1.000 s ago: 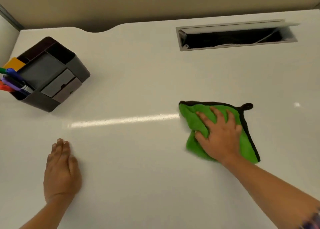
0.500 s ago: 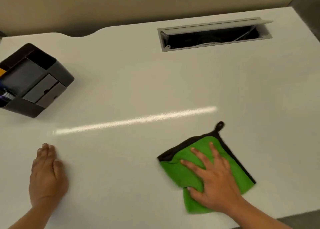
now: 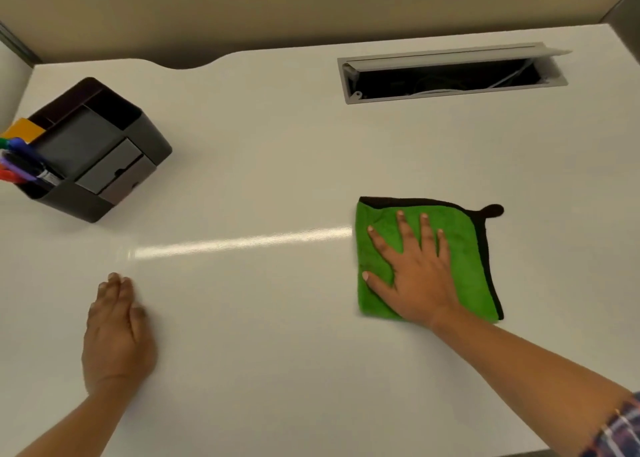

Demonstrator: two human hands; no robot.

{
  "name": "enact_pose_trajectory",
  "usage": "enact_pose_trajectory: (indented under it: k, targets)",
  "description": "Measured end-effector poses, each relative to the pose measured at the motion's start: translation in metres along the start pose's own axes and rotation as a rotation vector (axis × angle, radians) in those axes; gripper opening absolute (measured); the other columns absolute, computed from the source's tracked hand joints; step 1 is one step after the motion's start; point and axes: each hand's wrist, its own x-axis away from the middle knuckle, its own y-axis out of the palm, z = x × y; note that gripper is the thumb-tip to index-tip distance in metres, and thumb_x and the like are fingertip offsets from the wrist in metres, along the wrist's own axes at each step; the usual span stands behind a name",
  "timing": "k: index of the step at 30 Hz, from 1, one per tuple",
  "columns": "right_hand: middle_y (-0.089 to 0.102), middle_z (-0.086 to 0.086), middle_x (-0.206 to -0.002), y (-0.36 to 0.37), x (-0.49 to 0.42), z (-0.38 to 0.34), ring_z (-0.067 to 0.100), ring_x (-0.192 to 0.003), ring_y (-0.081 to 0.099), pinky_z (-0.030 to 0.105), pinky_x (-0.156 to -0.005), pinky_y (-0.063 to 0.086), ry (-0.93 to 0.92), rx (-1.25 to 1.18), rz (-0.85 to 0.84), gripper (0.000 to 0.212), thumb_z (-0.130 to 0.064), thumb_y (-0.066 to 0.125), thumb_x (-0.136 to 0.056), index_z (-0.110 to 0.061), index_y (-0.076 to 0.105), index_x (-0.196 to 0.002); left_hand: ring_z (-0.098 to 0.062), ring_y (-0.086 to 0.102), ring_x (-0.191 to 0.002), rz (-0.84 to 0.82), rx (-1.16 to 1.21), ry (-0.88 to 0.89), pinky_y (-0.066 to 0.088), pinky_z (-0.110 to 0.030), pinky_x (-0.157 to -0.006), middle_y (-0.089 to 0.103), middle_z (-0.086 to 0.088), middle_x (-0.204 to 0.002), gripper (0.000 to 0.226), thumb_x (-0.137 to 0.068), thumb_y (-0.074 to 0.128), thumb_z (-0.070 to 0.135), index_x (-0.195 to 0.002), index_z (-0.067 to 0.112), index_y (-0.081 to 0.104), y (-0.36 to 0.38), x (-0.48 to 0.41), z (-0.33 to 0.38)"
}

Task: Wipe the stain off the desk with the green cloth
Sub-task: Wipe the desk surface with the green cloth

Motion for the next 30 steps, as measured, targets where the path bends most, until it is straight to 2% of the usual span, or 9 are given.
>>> enact_pose_trajectory:
  k: [5, 9, 12, 15, 17, 20, 22, 26, 30]
  targets:
    - [0.018, 0.012, -0.165, 0.006, 0.019, -0.010, 0.048, -0.149, 0.007, 0.070, -0.114, 0.011, -0.108, -0.006, -0.021, 0.082, -0.085, 0.028, -0.082, -0.049, 0.014, -0.154, -0.020, 0.013, -0.147, -0.003, 0.002, 0.010, 0.008, -0.035, -0.118, 0.023, -0.009, -0.158, 0.062, -0.094, 0.015, 0.036, -0.147, 0.007, 0.029, -0.003, 0.002, 0.006]
    - [0.014, 0.008, -0.167, -0.003, 0.019, -0.011, 0.044, -0.151, 0.003, 0.069, -0.115, 0.010, -0.092, -0.027, -0.070, 0.081, -0.086, 0.024, -0.083, -0.050, 0.011, -0.154, -0.019, 0.011, -0.147, -0.009, 0.044, 0.005, 0.008, -0.035, -0.118, 0.021, -0.007, -0.159, 0.064, -0.095, 0.014, 0.040, -0.148, 0.008, 0.027, -0.006, 0.005, 0.010]
    - [0.017, 0.001, -0.166, -0.013, 0.020, -0.013, 0.033, -0.153, 0.004, 0.062, -0.118, 0.009, -0.031, -0.176, -0.057, 0.072, -0.080, 0.019, -0.089, -0.050, 0.015, -0.153, -0.019, 0.011, -0.147, -0.026, 0.066, 0.018, 0.006, -0.033, -0.118, 0.021, -0.007, -0.159, 0.065, -0.095, 0.017, 0.044, -0.148, 0.007, 0.026, -0.009, 0.006, 0.011]
    - [0.027, -0.005, -0.163, -0.027, 0.012, -0.025, 0.020, -0.151, 0.017, 0.052, -0.117, 0.016, 0.029, -0.422, 0.056, 0.067, -0.070, 0.022, -0.094, -0.040, 0.021, -0.154, -0.018, 0.012, -0.147, -0.037, 0.123, 0.005, 0.011, -0.038, -0.119, 0.023, -0.007, -0.158, 0.057, -0.099, 0.031, 0.038, -0.147, 0.007, 0.030, -0.014, 0.005, 0.008]
    - [0.036, -0.007, -0.157, -0.040, -0.001, -0.039, 0.014, -0.146, 0.029, 0.049, -0.113, 0.021, -0.030, -0.450, 0.100, 0.063, -0.066, 0.022, -0.096, -0.036, 0.026, -0.152, -0.016, 0.012, -0.147, -0.017, 0.176, 0.005, 0.015, -0.041, -0.118, 0.029, -0.006, -0.156, 0.054, -0.099, 0.034, 0.037, -0.144, 0.007, 0.036, -0.019, 0.003, 0.009]
    - [0.046, -0.014, -0.148, -0.061, -0.032, -0.077, 0.006, -0.133, 0.041, 0.038, -0.108, 0.018, -0.156, -0.474, 0.072, 0.061, -0.069, 0.018, -0.096, -0.040, 0.032, -0.147, -0.015, 0.014, -0.146, 0.056, 0.206, 0.018, 0.018, -0.038, -0.115, 0.034, -0.005, -0.154, 0.057, -0.096, 0.035, 0.042, -0.144, 0.011, 0.037, -0.037, -0.009, 0.007]
    - [0.048, -0.017, -0.144, -0.074, -0.060, -0.106, 0.003, -0.127, 0.045, 0.032, -0.107, 0.014, -0.227, -0.489, 0.034, 0.059, -0.071, 0.018, -0.096, -0.043, 0.032, -0.147, -0.017, 0.019, -0.145, 0.095, 0.239, -0.024, 0.023, -0.041, -0.115, 0.030, -0.004, -0.156, 0.058, -0.096, 0.044, 0.040, -0.146, 0.014, 0.032, -0.048, -0.025, 0.008]
    - [0.052, -0.014, -0.142, -0.100, -0.115, -0.169, 0.005, -0.125, 0.050, 0.035, -0.108, 0.018, -0.336, -0.437, 0.011, 0.057, -0.066, 0.028, -0.097, -0.040, 0.032, -0.148, -0.021, 0.025, -0.143, 0.173, 0.297, -0.140, 0.032, -0.039, -0.107, 0.012, 0.003, -0.161, 0.077, -0.088, 0.061, 0.040, -0.150, 0.021, 0.020, -0.078, -0.074, 0.011]
    - [0.056, -0.007, -0.139, -0.114, -0.164, -0.226, 0.017, -0.120, 0.057, 0.042, -0.105, 0.036, -0.399, -0.376, 0.029, 0.061, -0.066, 0.030, -0.095, -0.038, 0.031, -0.149, -0.023, 0.033, -0.140, 0.163, 0.272, -0.180, 0.043, -0.039, -0.099, 0.017, 0.002, -0.161, 0.083, -0.085, 0.063, 0.045, -0.150, 0.033, 0.014, -0.095, -0.115, 0.011]
